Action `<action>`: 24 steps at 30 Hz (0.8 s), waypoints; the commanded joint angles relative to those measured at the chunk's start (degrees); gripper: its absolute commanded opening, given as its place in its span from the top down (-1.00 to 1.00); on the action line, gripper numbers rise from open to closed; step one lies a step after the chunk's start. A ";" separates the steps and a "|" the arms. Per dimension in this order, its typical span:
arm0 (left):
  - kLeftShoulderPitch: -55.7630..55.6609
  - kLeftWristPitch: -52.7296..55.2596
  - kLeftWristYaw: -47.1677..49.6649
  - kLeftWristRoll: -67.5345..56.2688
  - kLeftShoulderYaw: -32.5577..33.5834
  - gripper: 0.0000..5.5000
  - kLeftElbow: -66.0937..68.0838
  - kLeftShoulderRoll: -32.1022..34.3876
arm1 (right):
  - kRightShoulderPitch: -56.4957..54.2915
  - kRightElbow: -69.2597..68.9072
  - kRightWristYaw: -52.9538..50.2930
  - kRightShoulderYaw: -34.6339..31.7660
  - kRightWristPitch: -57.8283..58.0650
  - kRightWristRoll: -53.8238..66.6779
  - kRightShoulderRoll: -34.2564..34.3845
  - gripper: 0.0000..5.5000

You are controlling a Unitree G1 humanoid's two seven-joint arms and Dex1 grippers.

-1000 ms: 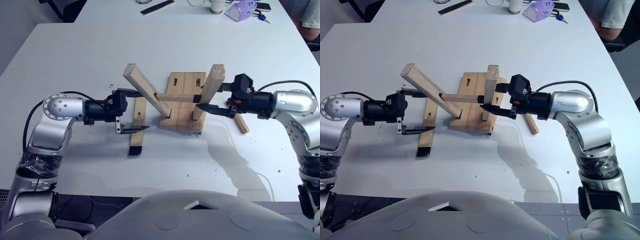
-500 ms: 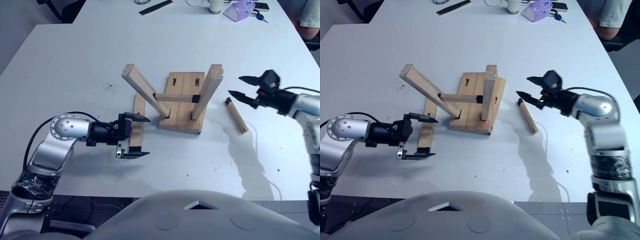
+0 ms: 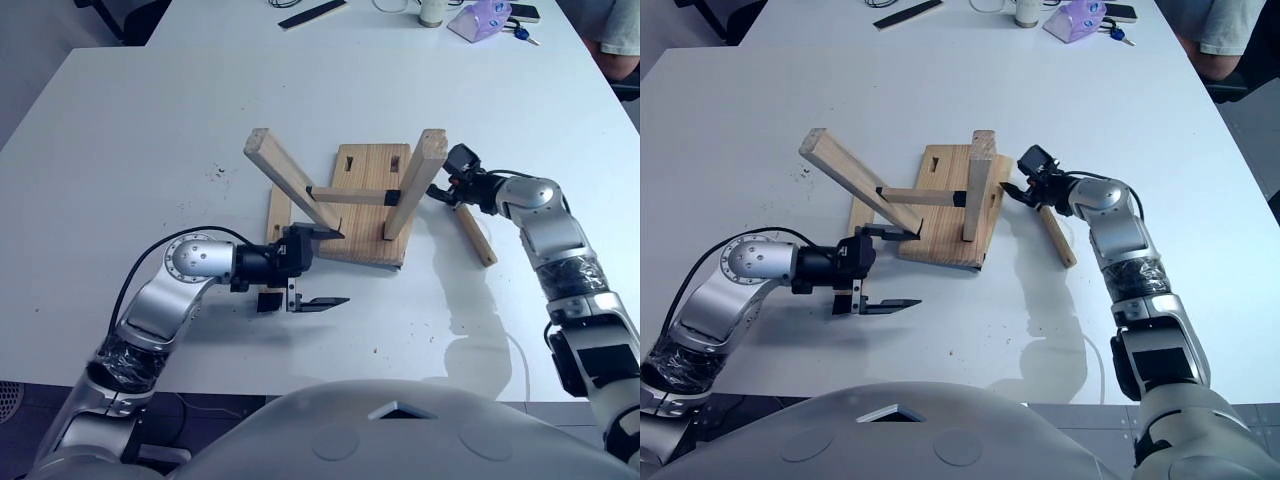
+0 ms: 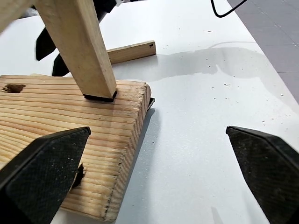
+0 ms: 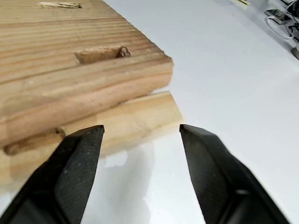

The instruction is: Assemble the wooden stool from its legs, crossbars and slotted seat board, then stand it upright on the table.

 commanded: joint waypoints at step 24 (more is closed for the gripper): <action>-2.85 -3.99 7.13 10.41 -1.87 -0.96 13.76 -1.13 | 11.12 -5.45 9.91 10.90 -20.67 -11.47 -16.03 -0.08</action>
